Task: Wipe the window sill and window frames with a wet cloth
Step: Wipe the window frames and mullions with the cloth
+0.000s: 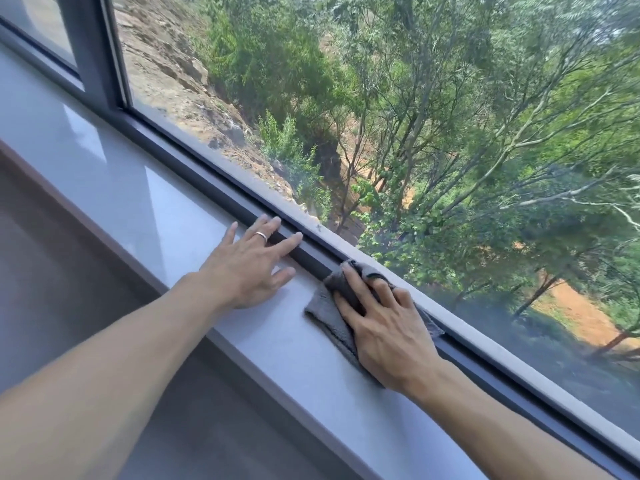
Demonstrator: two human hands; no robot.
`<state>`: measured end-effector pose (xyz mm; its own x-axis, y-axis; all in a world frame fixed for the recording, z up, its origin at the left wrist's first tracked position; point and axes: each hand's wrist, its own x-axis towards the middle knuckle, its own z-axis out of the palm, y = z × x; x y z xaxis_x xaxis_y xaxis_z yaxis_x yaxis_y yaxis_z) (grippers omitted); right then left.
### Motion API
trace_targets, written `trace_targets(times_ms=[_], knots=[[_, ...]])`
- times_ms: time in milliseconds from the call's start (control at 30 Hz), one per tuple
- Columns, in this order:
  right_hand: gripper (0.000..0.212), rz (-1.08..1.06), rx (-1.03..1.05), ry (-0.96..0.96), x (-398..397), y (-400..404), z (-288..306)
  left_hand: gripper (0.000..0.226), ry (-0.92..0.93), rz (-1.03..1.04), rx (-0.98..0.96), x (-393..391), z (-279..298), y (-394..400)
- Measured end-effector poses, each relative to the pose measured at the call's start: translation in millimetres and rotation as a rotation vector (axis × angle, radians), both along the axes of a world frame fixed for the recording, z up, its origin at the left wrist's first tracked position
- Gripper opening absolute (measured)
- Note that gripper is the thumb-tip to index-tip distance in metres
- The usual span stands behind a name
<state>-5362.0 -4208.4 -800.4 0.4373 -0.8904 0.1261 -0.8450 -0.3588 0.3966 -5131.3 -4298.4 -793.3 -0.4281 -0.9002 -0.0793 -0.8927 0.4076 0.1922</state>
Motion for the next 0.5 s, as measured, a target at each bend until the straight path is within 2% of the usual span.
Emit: trace_targets(times_ms=[133,333,500], knots=[[0.051,0.012,0.003,0.002,28,-29,4,0.062,0.033,0.017,-0.003,-4,-1,3],[0.050,0.014,0.025,-0.043,8,1,4,0.061,0.056,0.002,0.043,-2,-1,0],[0.057,0.022,0.040,-0.037,51,-48,10,0.062,0.064,-0.026,0.034,6,7,-8]])
